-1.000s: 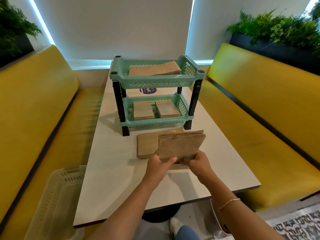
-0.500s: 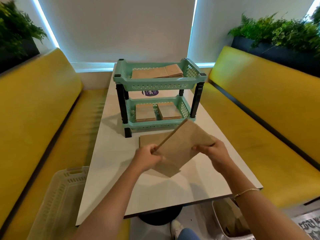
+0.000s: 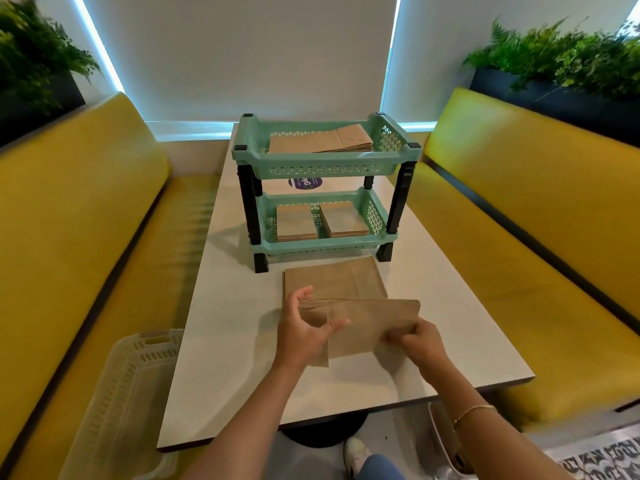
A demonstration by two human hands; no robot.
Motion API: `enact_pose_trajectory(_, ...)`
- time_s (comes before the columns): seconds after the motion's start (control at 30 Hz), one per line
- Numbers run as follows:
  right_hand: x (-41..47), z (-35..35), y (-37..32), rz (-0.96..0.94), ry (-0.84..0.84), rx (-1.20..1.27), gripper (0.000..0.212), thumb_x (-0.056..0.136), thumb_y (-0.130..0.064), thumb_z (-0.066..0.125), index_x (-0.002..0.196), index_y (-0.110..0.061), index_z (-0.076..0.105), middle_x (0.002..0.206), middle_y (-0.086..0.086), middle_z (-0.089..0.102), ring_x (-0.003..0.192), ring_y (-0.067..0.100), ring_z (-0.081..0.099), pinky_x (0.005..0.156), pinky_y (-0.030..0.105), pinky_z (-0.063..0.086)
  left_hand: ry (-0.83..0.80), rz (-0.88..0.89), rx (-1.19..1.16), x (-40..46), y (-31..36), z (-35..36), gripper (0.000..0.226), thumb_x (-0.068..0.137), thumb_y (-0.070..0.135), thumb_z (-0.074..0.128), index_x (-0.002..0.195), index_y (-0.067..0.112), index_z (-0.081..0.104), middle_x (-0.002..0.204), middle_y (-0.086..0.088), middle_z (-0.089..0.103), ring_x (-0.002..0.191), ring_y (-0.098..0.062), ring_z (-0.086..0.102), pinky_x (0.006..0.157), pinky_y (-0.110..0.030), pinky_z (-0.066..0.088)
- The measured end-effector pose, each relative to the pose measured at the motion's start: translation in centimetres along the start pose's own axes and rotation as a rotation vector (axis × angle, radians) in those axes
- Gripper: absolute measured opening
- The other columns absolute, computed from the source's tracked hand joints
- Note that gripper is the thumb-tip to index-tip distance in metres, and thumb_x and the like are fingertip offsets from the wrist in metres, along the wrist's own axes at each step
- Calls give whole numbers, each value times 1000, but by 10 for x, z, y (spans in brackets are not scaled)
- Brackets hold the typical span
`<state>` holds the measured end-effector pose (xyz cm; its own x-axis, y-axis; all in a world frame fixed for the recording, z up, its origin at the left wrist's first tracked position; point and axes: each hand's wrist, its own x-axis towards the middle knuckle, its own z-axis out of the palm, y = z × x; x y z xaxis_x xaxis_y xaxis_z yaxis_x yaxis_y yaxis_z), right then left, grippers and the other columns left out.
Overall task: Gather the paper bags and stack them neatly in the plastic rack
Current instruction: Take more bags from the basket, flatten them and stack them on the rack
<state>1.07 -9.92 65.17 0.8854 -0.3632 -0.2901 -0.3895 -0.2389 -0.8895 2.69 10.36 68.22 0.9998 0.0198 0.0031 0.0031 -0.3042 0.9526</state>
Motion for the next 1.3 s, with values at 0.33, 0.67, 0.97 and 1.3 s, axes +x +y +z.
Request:
enact_pose_trajectory(0.33, -3, 4, 2, -18, -12, 139, 24, 70, 0, 76, 78, -19, 65, 87, 8, 69, 82, 23, 65, 75, 40, 56, -53, 191, 142, 4, -8, -10, 48, 68, 20, 83, 105, 30, 54, 108, 19, 53, 108, -4, 48, 94, -18, 42)
enact_pose_trajectory(0.67, 3, -16, -76, -145, -168, 38, 16, 73, 0, 74, 82, -8, 65, 82, 5, 65, 75, 16, 59, 62, 19, 48, -441, 85, 727, 38, 47, -37, 26, 81, 21, 68, 105, 27, 58, 104, 2, 61, 94, -17, 57, 81, -30, 51)
enact_pose_trajectory(0.97, 11, -47, -161, -331, -192, 417, 47, 75, -13, 73, 117, -17, 53, 102, 7, 66, 91, 18, 64, 73, 26, 49, -20, 117, -16, 65, 116, -53, 34, 83, 18, 70, 115, 15, 60, 107, 0, 66, 92, -14, 60, 80, -24, 47)
enact_pose_trajectory(1.3, 27, 13, -244, -394, -235, 580, 13, 92, -1, 51, 101, -7, 58, 89, 6, 64, 77, 20, 61, 73, 35, 55, 165, 9, -900, 117, 178, -10, 21, 84, 5, 66, 89, 24, 59, 94, 3, 66, 93, -19, 62, 83, -34, 49)
